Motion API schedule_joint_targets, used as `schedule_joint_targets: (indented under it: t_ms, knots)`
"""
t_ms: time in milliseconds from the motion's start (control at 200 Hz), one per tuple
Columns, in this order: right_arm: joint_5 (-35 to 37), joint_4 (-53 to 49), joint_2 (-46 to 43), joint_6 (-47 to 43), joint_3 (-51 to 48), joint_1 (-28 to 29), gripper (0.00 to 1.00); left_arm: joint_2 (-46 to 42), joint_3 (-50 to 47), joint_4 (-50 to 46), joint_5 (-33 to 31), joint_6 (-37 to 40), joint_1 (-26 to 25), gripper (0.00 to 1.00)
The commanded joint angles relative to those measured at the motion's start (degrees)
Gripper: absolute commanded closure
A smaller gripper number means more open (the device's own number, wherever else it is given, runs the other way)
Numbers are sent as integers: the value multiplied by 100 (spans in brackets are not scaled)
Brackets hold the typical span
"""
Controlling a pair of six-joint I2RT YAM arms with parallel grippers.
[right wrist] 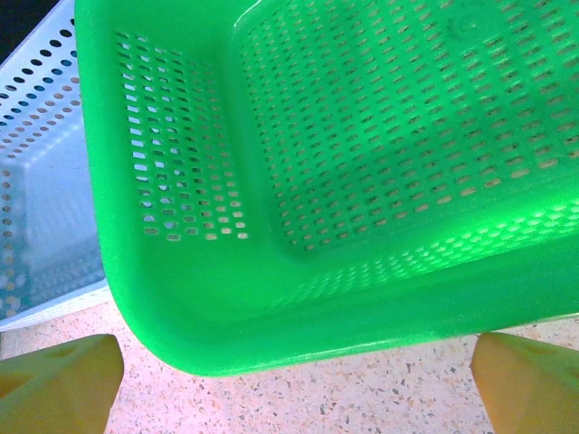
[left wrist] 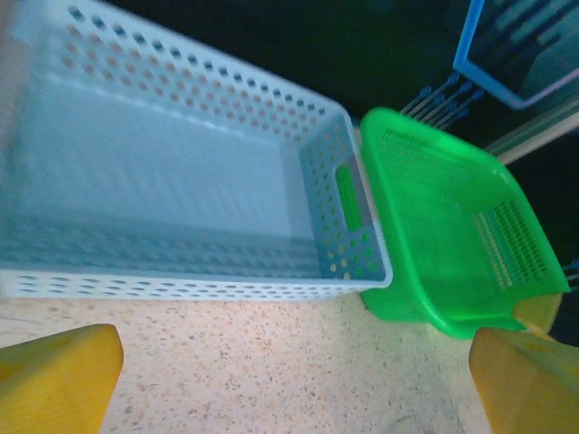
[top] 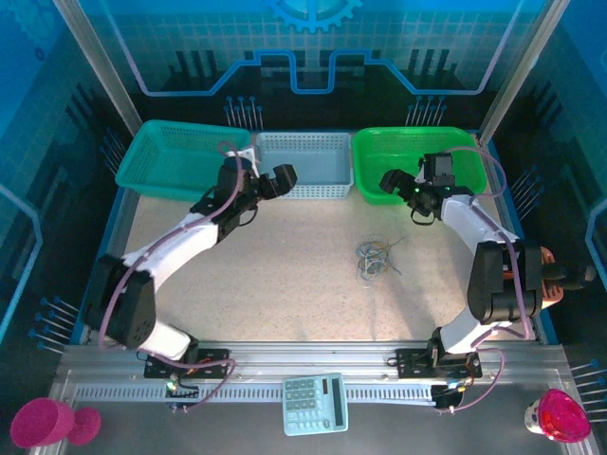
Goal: Untangle the cables
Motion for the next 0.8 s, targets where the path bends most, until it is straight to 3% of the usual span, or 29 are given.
schedule_joint_targets:
  t_ms: [0, 290, 535, 795]
  knots:
    - [-186, 113, 103, 143, 69, -34, 0, -514, -316, -1066, -841, 172, 146, 1]
    - [-208, 149, 428, 284, 362, 31, 0, -1025, -1100, -1294, -722, -339, 1088, 1]
    - [-309, 4, 538, 237, 677, 65, 0, -291, -1129, -432, -369, -225, 1385, 1]
    - [-387, -207, -416, 152, 85, 338, 3, 545, -666, 120, -87, -7, 1733, 1]
